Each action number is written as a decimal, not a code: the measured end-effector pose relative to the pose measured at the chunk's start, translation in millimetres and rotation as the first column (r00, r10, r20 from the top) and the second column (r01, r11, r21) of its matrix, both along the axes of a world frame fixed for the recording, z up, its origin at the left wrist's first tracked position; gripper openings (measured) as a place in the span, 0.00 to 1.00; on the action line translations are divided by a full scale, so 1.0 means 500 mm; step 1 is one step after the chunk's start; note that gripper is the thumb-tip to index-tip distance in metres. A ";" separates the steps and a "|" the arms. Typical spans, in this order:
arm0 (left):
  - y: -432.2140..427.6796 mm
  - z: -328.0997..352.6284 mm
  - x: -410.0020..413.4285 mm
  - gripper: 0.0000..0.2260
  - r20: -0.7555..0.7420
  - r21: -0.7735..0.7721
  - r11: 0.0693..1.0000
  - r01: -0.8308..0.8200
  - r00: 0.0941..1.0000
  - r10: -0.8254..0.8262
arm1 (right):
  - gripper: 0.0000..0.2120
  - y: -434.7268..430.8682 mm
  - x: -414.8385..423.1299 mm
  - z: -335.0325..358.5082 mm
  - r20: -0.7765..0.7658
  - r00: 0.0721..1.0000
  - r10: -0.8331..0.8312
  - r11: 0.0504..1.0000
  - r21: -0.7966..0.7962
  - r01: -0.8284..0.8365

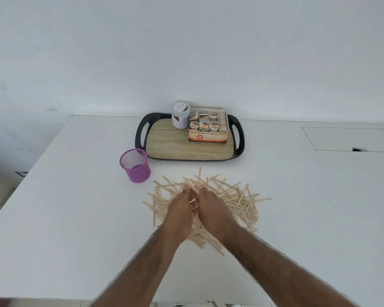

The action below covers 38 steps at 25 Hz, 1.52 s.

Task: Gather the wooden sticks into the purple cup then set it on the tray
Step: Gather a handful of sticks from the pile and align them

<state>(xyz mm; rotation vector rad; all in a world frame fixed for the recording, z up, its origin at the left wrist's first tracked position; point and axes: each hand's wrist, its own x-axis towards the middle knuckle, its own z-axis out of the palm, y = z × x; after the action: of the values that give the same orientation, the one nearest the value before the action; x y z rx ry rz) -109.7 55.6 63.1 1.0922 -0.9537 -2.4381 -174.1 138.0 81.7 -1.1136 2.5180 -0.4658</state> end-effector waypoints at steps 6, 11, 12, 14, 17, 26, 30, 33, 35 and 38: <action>-0.025 -0.005 -0.002 0.11 0.047 0.175 0.963 -0.206 0.978 0.201 | 0.16 -0.006 -0.008 -0.023 -0.052 0.966 0.252 0.967 -0.034 -0.254; -0.058 -0.037 0.014 0.08 0.062 0.165 0.931 -0.326 0.945 0.320 | 0.24 0.056 -0.141 -0.051 -0.277 0.903 0.329 0.940 0.187 -0.285; -0.059 -0.041 0.015 0.07 0.083 0.150 0.931 -0.333 0.943 0.323 | 0.29 0.062 -0.155 -0.056 -0.315 0.873 0.373 0.919 0.257 -0.300; -0.059 -0.046 0.016 0.06 0.106 0.120 0.935 -0.334 0.941 0.322 | 0.34 0.061 -0.165 -0.065 -0.358 0.808 0.469 0.870 0.343 -0.353; -0.055 -0.044 0.016 0.10 0.092 0.119 0.939 -0.321 0.946 0.312 | 0.32 0.048 -0.161 -0.077 -0.368 0.753 0.545 0.828 0.374 -0.417; -0.051 -0.035 0.022 0.12 0.038 0.180 0.940 -0.290 0.957 0.288 | 0.21 0.029 -0.151 -0.079 -0.412 0.705 0.577 0.815 0.344 -0.466; -0.055 -0.031 0.021 0.13 0.022 0.184 0.941 -0.284 0.958 0.285 | 0.13 0.035 -0.149 -0.078 -0.425 0.703 0.570 0.821 0.324 -0.469; -0.060 -0.030 0.022 0.12 0.010 0.179 0.942 -0.286 0.957 0.288 | 0.11 0.039 -0.151 -0.080 -0.433 0.701 0.567 0.824 0.305 -0.478; -0.063 -0.030 0.022 0.13 0.002 0.177 0.943 -0.283 0.958 0.287 | 0.10 0.039 -0.153 -0.078 -0.434 0.704 0.562 0.827 0.292 -0.481; -0.063 -0.031 0.022 0.13 -0.007 0.177 0.943 -0.282 0.958 0.288 | 0.11 0.037 -0.158 -0.073 -0.414 0.718 0.559 0.829 0.278 -0.485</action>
<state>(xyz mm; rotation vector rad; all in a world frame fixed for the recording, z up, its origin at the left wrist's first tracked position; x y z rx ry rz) -98.6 24.3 47.8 1.1531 -0.5350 -2.3219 -253.3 156.5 45.0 -1.9933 2.3761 0.1887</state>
